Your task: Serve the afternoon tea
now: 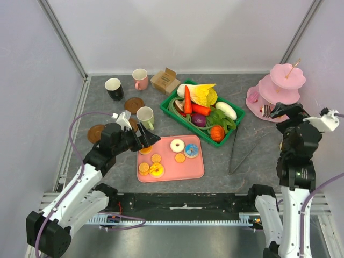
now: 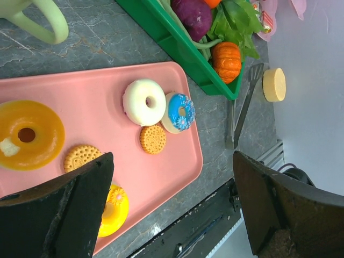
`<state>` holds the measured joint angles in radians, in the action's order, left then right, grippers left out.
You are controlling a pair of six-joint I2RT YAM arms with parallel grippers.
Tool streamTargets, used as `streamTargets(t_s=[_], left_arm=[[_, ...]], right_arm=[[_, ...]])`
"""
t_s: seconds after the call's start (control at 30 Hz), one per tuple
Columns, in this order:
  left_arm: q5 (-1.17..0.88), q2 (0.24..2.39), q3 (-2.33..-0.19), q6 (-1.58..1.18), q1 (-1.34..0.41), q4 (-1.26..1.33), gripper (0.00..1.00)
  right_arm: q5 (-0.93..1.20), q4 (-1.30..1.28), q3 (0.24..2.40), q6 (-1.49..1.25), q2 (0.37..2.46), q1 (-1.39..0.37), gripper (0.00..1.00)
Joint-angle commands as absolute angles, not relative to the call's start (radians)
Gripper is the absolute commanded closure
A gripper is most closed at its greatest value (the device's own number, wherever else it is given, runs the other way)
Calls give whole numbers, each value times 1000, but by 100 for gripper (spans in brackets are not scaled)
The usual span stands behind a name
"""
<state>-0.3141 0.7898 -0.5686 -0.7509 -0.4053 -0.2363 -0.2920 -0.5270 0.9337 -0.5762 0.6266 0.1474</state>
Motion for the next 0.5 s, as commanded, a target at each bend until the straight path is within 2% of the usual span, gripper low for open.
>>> streamTargets(t_s=[0.0,0.17,0.27,0.33,0.47], left_arm=[[-288,770,-583,-752,-406,-227,4],[-247,749,-584,-752,-405,-255,4],[-245,767,-584,-752,-408,-253,4],[-244,787,-589,-747,-410,-253,4],[-242,805,-594,-742,-408,-256,4]], right_arm=[[-226,-181,845,-677,613,144,2],[-83,-503,1021,-582,898,143,2],[-92,-578,967,-552,946,127,2],[-159,-659,912,-583,969,66,2],[-438,-851,830,-754,989,-153,2]])
